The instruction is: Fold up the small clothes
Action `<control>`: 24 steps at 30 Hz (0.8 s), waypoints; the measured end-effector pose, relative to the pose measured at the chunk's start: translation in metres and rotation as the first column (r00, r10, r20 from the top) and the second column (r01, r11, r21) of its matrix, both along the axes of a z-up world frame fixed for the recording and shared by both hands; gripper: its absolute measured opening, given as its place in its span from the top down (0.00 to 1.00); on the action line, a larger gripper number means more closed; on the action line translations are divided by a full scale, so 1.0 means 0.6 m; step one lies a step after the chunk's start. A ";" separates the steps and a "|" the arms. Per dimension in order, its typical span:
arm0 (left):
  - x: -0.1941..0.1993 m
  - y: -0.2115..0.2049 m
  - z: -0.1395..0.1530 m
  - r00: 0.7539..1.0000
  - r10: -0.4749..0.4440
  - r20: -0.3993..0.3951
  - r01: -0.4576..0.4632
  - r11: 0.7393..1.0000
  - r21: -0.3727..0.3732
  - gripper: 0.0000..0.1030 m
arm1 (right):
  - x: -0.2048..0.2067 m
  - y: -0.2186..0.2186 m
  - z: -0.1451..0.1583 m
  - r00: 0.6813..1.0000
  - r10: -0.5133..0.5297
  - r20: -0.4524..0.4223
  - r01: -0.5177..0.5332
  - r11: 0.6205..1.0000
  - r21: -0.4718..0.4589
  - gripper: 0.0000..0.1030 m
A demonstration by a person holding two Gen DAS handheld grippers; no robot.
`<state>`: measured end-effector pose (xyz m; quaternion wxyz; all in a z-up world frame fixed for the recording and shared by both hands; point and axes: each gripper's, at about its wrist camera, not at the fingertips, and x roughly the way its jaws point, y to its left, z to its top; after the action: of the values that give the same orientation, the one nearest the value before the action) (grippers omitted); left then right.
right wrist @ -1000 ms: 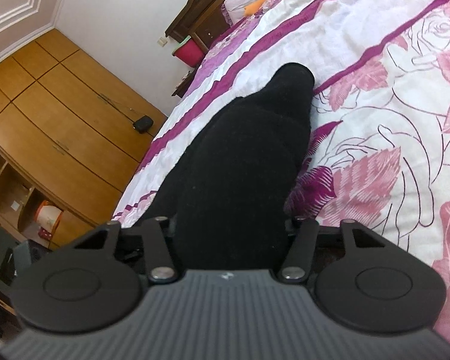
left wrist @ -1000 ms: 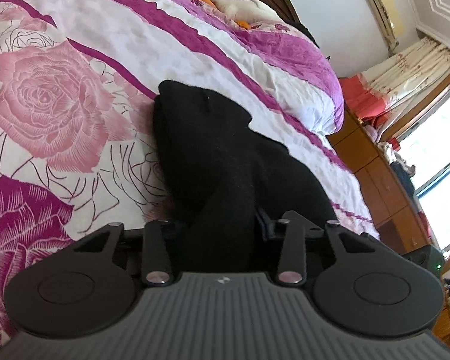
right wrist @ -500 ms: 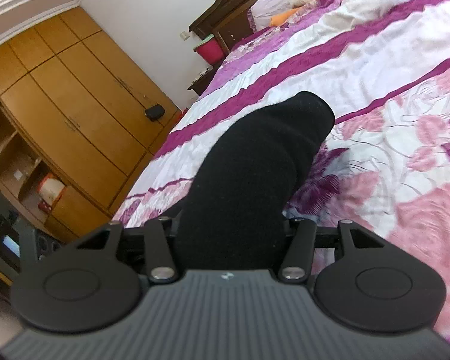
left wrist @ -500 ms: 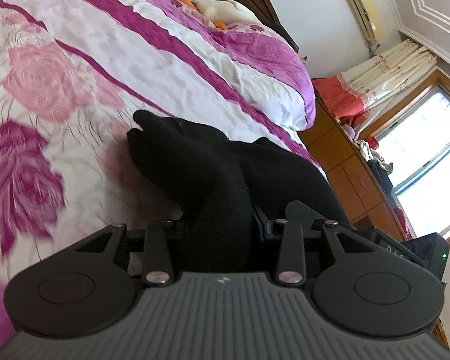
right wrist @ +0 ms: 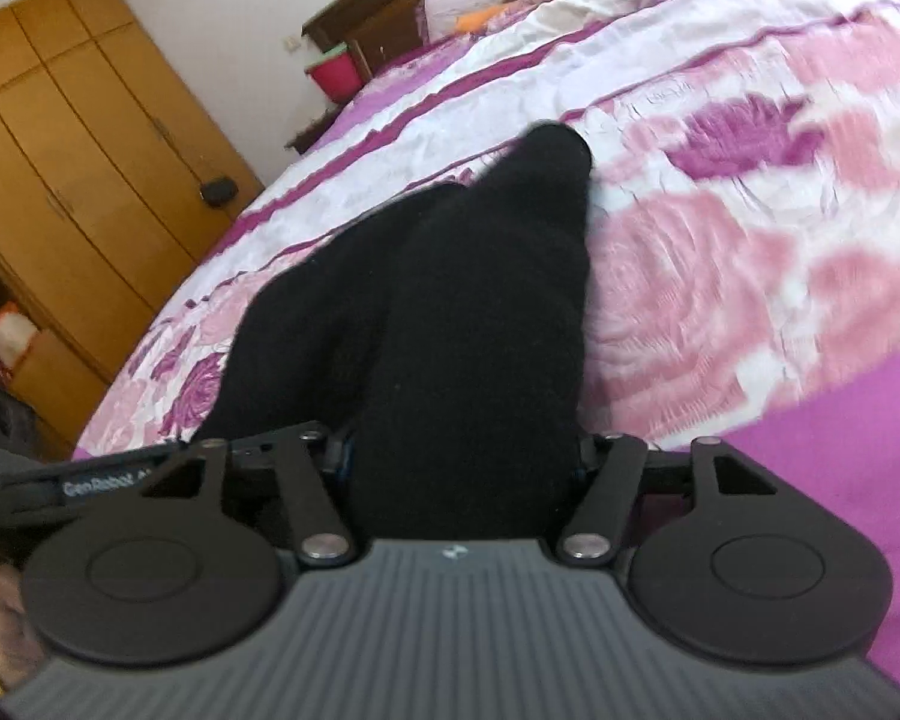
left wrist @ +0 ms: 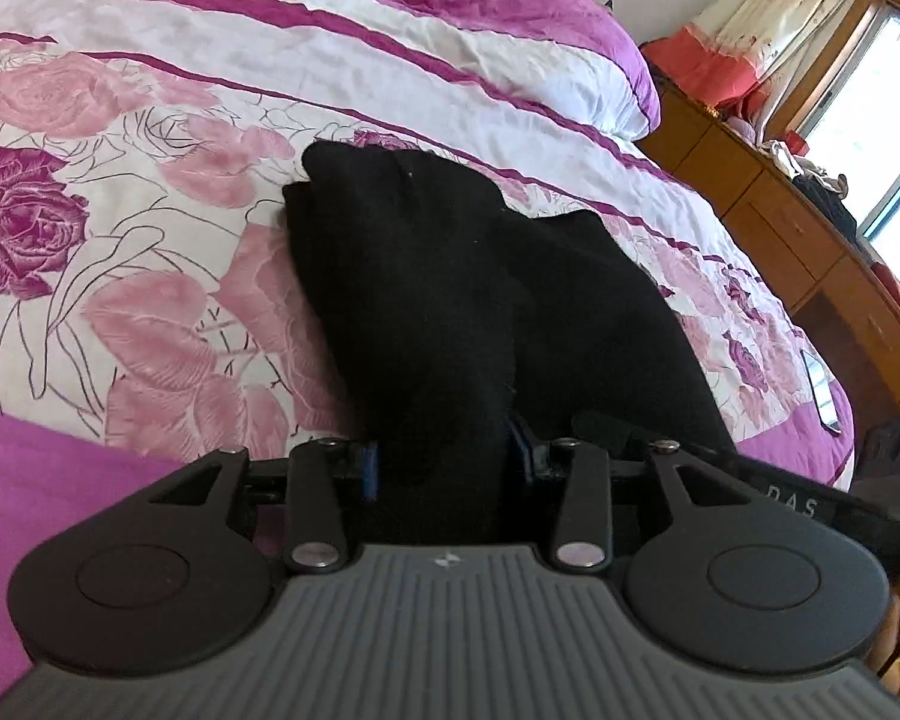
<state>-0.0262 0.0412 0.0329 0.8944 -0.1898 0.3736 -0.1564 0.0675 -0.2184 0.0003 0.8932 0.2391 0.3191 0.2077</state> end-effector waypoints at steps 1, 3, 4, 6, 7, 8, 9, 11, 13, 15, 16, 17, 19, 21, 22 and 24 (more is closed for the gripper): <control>-0.005 0.001 0.003 1.000 0.002 0.004 -0.002 1.000 0.006 0.52 | -0.003 -0.003 0.001 1.000 -0.003 0.001 0.003 1.000 0.011 0.39; -0.012 0.002 0.012 1.000 0.014 0.022 -0.015 0.999 0.030 0.52 | -0.006 -0.006 0.009 1.000 -0.009 -0.002 0.009 1.000 0.012 0.37; -0.016 0.002 0.018 0.999 0.018 0.037 -0.020 0.999 0.050 0.52 | -0.009 -0.008 0.015 1.000 -0.014 0.002 0.014 1.000 0.002 0.37; -0.031 -0.001 0.030 0.998 0.025 0.065 -0.031 0.995 0.098 0.50 | -0.019 -0.011 0.027 0.999 -0.029 0.015 0.029 0.999 -0.021 0.37; -0.040 -0.001 0.035 0.996 0.031 0.080 -0.041 0.992 0.121 0.48 | -0.028 -0.015 0.033 0.999 -0.038 0.026 0.039 0.999 -0.034 0.37; -0.044 -0.002 0.039 0.995 0.036 0.089 -0.048 0.989 0.138 0.47 | -0.039 -0.018 0.039 0.998 -0.050 0.039 0.052 0.997 -0.050 0.37; -0.050 -0.001 0.042 0.994 0.043 0.097 -0.058 0.986 0.157 0.47 | -0.051 -0.021 0.047 0.997 -0.064 0.052 0.068 0.995 -0.073 0.37; -0.056 0.001 0.047 0.993 0.059 0.105 -0.078 0.980 0.184 0.46 | -0.070 -0.026 0.058 0.992 -0.097 0.083 0.107 0.986 -0.129 0.37; -0.067 0.004 0.052 0.990 0.069 0.121 -0.092 0.974 0.205 0.46 | -0.088 -0.029 0.069 0.984 -0.122 0.128 0.143 0.974 -0.175 0.39; -0.071 0.004 0.053 0.988 0.063 0.140 -0.095 0.967 0.237 0.45 | -0.098 -0.028 0.072 0.981 -0.119 0.153 0.150 0.966 -0.210 0.51; -0.070 0.003 0.049 0.988 0.060 0.141 -0.095 0.962 0.258 0.44 | -0.099 -0.027 0.069 0.982 -0.102 0.156 0.136 0.966 -0.222 0.54; -0.066 0.001 0.043 0.989 0.064 0.133 -0.099 0.958 0.271 0.43 | -0.096 -0.024 0.064 0.985 -0.083 0.152 0.117 0.966 -0.231 0.59; -0.059 0.001 0.027 0.991 0.076 0.113 -0.104 0.959 0.265 0.42 | -0.089 -0.019 0.052 0.988 -0.067 0.140 0.099 0.967 -0.236 0.60; -0.052 0.005 0.014 0.991 0.087 0.106 -0.112 0.959 0.260 0.39 | -0.084 -0.012 0.042 0.988 -0.056 0.146 0.092 0.963 -0.253 0.60; -0.051 0.007 0.011 0.990 0.094 0.103 -0.117 0.960 0.254 0.38 | -0.083 -0.009 0.038 0.987 -0.052 0.151 0.091 0.961 -0.262 0.59; -0.051 0.009 0.012 0.990 0.107 0.093 -0.127 0.961 0.244 0.37 | -0.086 -0.008 0.039 0.987 -0.056 0.153 0.095 0.961 -0.258 0.59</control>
<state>-0.0570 0.0468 0.0404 0.9329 -0.0915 0.3426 -0.0624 0.0159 -0.2235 0.0236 0.9451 0.1140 0.2693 0.1458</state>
